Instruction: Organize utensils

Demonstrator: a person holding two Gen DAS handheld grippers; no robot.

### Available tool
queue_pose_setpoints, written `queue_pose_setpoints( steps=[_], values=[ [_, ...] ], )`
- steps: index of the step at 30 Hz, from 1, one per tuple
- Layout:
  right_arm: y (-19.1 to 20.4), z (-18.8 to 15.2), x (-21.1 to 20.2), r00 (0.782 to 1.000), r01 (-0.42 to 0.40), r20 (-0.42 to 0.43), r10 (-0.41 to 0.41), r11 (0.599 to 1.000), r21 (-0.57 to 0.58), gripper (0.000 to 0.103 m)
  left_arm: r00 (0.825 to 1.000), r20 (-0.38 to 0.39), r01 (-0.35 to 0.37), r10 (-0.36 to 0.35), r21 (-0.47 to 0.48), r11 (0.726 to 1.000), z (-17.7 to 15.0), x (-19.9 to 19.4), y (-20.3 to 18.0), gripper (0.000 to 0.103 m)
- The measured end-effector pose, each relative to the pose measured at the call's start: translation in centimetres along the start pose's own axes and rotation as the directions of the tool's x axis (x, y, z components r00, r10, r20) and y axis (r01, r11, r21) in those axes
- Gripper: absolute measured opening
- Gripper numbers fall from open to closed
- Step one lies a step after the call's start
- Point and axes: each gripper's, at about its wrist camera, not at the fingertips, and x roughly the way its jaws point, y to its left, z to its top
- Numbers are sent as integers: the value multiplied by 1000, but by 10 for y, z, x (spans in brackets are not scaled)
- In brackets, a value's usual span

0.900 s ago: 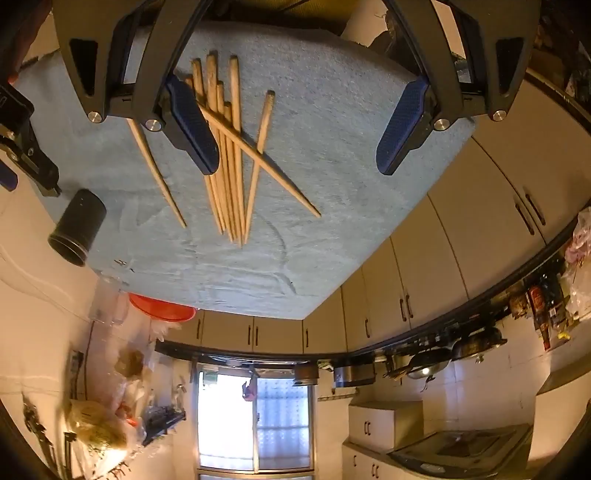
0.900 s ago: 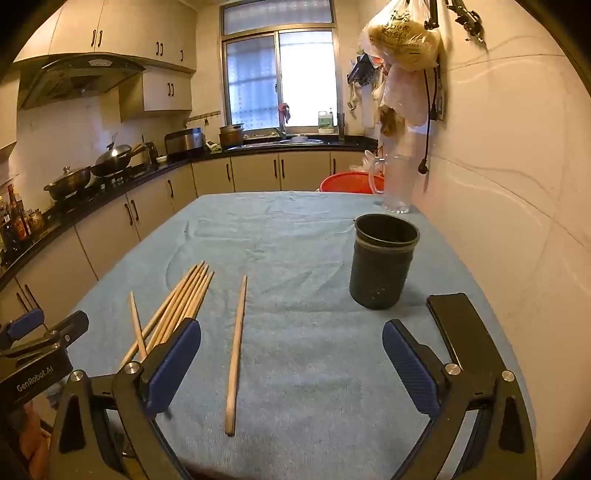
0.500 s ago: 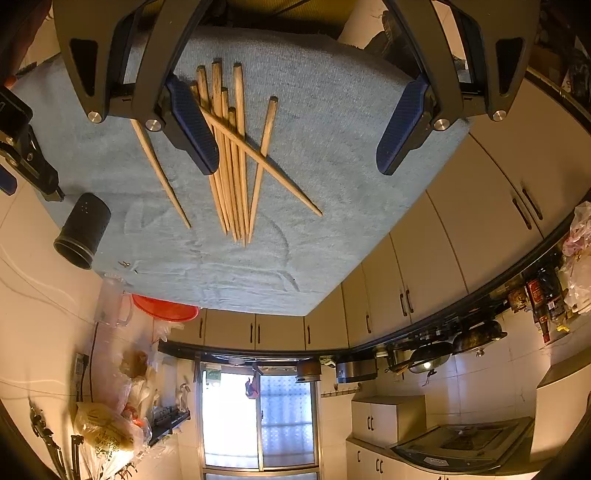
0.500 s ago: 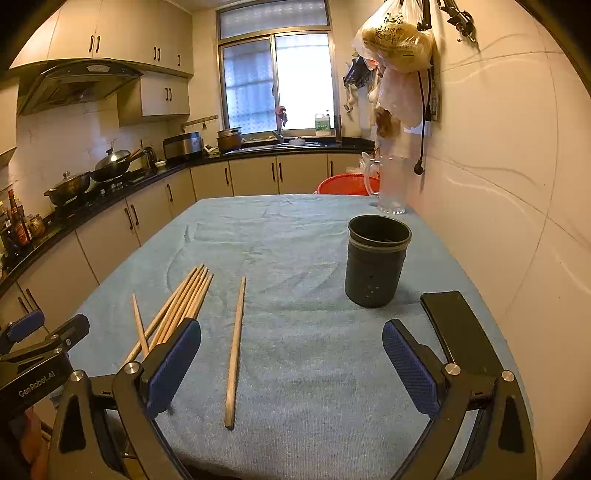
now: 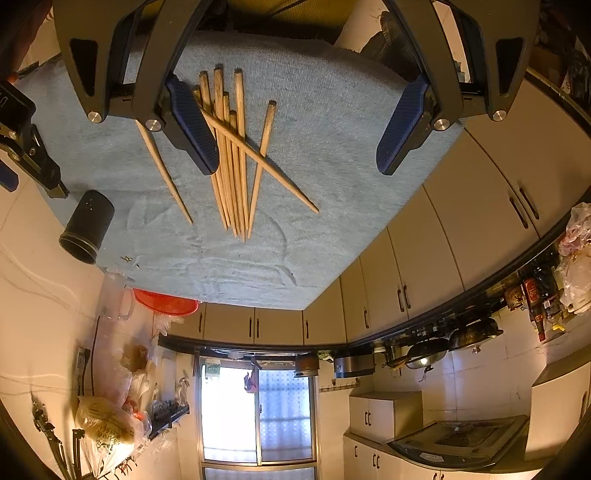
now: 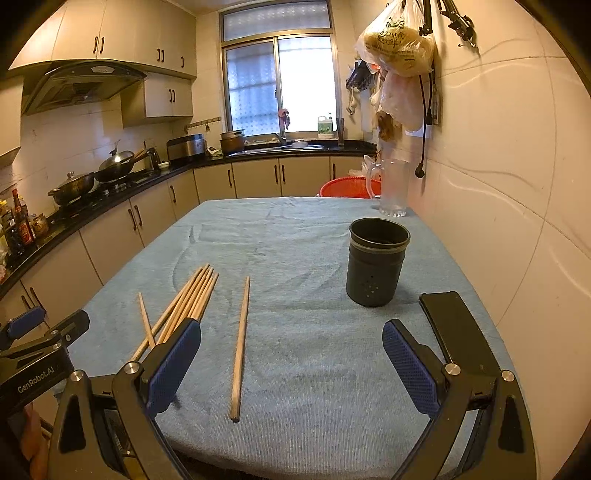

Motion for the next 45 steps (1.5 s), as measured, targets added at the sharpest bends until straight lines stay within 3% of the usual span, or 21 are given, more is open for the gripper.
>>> queue_pose_setpoints(
  steps=[17,28,30,34,40,42,45],
  values=[
    [1,3,-3,998,30,-60,-33,998,-55,101,1000,10,-1,1,-1,1000,0,-7,1,86],
    [-1,1,-1,999,4,-38,-5,1000,-16,101,1000,3,-1,1,-3,1000,0,-6,2,86],
    [-1,-1,0,1000,-5,-24,4,1000,-16,101,1000,-3,2,-2,-7,1000,0,-4,2,86],
    [-2,4,13,996,-42,-74,40,999,-18,101,997,-69,13,-16,-38,999,2,12,12,86],
    [3,20,47,977,-112,-183,108,994,-11,101,974,-215,54,-78,-115,992,11,48,34,86],
    [7,27,59,964,-148,-222,144,989,-3,100,955,-269,86,-125,-151,985,16,61,42,86],
    [13,36,81,933,-214,-291,212,976,24,85,907,-359,144,-220,-226,963,23,85,53,86]
  ],
)
